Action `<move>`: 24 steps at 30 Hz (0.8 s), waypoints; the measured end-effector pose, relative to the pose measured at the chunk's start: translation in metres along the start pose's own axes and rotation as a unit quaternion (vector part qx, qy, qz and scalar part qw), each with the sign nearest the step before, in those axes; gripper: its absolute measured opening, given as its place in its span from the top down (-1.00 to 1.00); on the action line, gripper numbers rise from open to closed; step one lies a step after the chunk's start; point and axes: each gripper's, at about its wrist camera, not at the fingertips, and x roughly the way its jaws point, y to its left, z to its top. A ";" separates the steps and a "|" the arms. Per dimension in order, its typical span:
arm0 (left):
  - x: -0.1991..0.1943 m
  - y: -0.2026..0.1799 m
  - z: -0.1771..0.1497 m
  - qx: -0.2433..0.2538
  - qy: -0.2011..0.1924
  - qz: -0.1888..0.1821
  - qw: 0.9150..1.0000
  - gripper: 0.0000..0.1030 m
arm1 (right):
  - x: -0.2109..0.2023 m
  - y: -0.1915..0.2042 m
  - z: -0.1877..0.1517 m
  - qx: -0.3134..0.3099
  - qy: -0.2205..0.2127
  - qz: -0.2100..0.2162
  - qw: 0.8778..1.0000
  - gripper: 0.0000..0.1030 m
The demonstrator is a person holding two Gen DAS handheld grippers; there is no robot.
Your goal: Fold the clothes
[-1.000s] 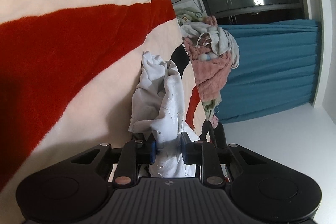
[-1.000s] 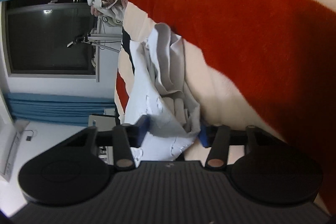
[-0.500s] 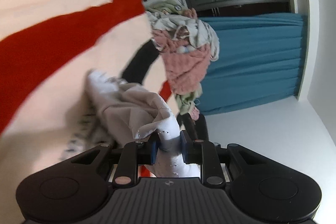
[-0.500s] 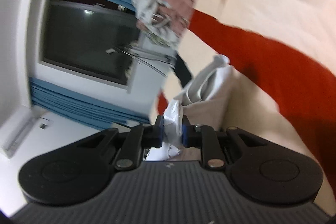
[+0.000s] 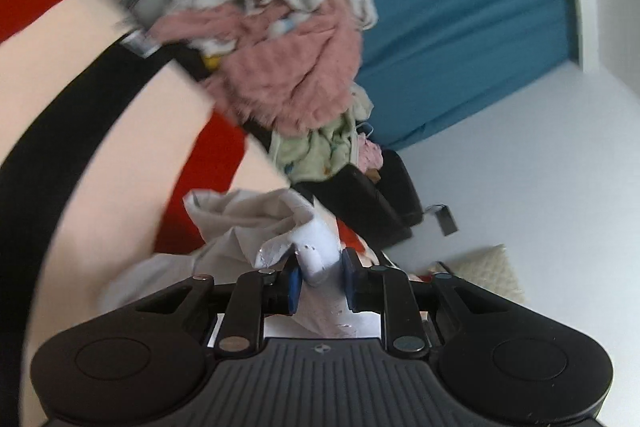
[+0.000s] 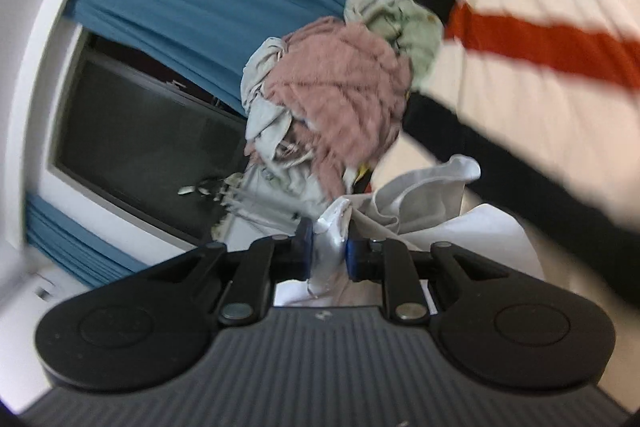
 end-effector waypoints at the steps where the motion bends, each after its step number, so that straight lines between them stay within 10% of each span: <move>1: 0.016 -0.007 0.002 0.009 -0.010 -0.019 1.000 0.57 | 0.006 0.001 0.015 -0.019 -0.014 0.004 1.000 0.63; 5: 0.072 -0.016 0.000 0.033 -0.032 -0.075 0.996 0.58 | 0.017 -0.008 0.048 -0.097 -0.071 0.013 0.993 0.63; 8: 0.104 0.006 -0.022 0.079 -0.014 -0.050 0.995 0.59 | 0.024 -0.042 0.043 -0.109 -0.083 -0.009 0.991 0.74; 16: 0.109 0.111 -0.079 0.076 0.063 0.041 0.994 0.57 | 0.025 -0.133 -0.033 -0.103 0.029 -0.114 0.988 0.86; 24: 0.053 0.061 -0.075 0.177 0.072 0.078 0.978 0.13 | -0.022 -0.060 -0.068 -0.219 0.052 -0.125 0.966 0.86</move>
